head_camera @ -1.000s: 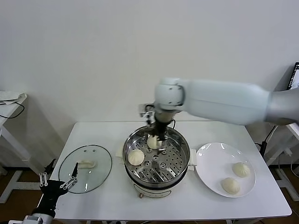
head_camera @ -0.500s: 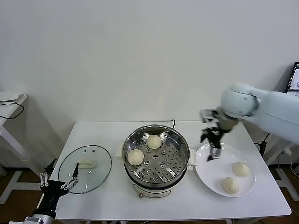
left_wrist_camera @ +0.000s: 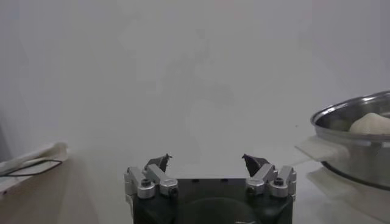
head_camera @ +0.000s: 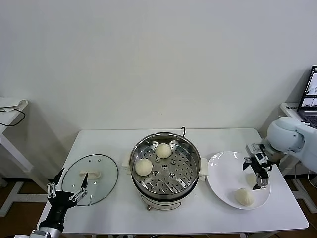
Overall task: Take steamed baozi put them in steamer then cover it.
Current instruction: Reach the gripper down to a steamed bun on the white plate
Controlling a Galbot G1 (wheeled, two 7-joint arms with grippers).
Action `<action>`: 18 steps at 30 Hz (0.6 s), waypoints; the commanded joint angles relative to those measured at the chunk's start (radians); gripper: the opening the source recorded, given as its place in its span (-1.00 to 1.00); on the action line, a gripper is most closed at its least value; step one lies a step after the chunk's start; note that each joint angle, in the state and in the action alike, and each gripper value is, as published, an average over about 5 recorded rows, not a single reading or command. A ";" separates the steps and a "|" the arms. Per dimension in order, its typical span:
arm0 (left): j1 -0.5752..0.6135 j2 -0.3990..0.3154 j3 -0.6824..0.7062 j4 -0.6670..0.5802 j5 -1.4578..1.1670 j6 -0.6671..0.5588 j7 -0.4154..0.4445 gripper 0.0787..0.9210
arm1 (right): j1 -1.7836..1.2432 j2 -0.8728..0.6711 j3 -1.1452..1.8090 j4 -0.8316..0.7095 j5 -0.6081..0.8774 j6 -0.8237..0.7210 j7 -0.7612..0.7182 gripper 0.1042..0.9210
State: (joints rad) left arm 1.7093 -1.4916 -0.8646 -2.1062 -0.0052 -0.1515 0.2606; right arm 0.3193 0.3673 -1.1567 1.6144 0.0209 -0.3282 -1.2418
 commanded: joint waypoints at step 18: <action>-0.013 -0.003 0.004 0.035 0.004 -0.001 0.000 0.77 | -0.285 0.088 0.157 -0.117 -0.105 0.072 0.017 0.76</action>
State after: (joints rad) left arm 1.6978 -1.4953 -0.8630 -2.0782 -0.0030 -0.1539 0.2601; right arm 0.0907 0.4236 -1.0283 1.5250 -0.0630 -0.2702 -1.2343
